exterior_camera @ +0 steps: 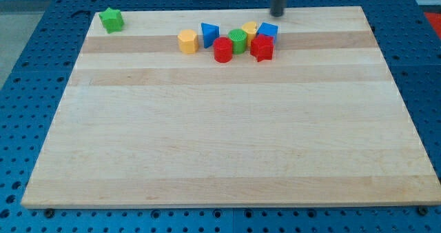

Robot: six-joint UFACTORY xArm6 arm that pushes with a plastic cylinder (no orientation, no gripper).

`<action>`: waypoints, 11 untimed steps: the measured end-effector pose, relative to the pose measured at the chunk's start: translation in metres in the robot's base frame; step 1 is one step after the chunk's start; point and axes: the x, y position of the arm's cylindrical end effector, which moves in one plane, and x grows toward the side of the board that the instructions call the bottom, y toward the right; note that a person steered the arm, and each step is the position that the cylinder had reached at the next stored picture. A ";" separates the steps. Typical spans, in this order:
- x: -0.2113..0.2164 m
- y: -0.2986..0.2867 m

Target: Push the blue cube along with the yellow heart slightly left

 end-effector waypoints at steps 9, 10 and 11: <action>0.049 -0.050; 0.044 -0.047; 0.016 -0.044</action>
